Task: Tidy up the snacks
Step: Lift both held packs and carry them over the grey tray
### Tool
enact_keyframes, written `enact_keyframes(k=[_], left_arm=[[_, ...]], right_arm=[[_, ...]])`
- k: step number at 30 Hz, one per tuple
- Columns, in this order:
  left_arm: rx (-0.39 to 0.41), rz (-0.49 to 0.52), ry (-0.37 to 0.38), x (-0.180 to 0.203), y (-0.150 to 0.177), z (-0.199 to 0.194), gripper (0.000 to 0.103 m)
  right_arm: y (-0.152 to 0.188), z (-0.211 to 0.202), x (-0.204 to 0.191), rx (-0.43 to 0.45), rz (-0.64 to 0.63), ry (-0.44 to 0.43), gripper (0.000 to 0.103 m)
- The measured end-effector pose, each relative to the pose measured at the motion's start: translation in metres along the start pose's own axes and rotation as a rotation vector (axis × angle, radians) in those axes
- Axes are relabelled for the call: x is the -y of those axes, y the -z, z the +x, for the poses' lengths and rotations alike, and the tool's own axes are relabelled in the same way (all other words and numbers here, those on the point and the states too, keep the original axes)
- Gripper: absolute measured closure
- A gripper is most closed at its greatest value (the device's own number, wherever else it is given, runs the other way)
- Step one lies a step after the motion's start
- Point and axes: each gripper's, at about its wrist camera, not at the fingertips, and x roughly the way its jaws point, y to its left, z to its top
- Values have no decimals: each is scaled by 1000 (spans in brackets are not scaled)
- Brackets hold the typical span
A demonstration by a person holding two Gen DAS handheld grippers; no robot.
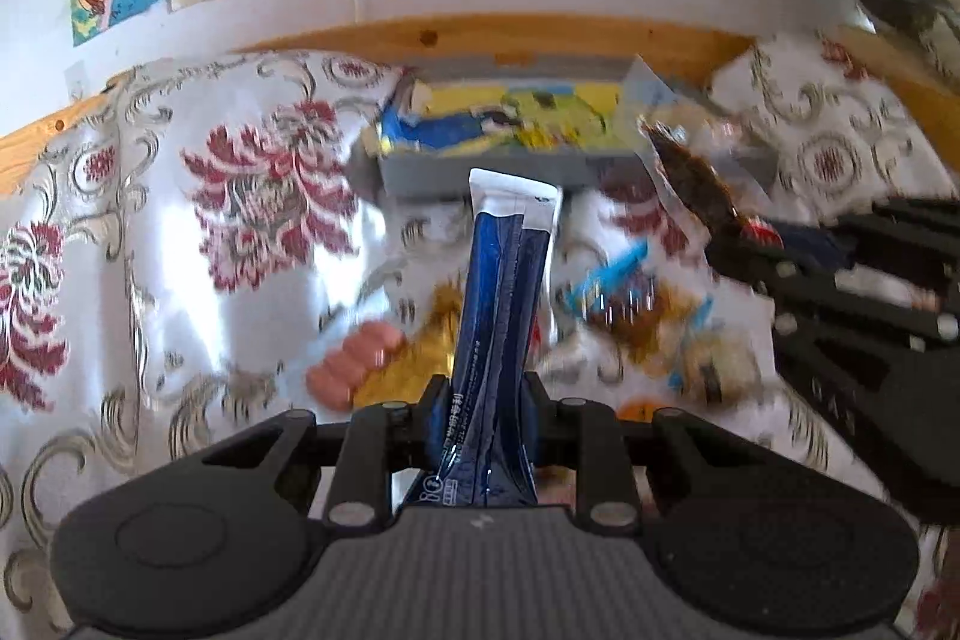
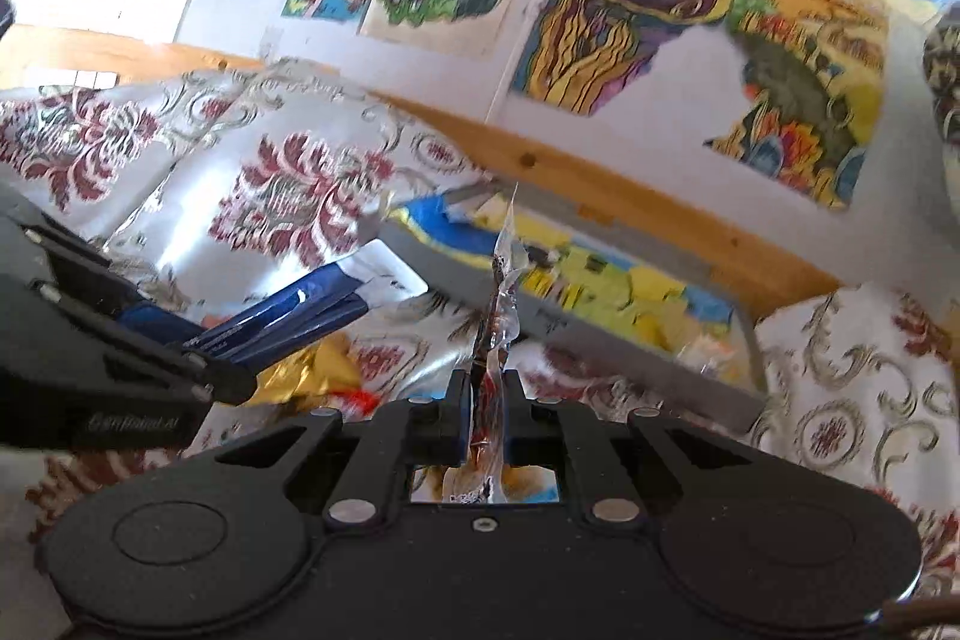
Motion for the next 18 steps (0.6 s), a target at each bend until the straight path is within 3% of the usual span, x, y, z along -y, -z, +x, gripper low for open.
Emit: enact_keyframes(k=[9,18], left_arm=[[19,-68,-15,-3,-74,27,77],[30,-138,-86,0,-147,71,76]], right_arm=[[-18,26,41,100,35,63,93],[-19,68,91,154,148,119,93]])
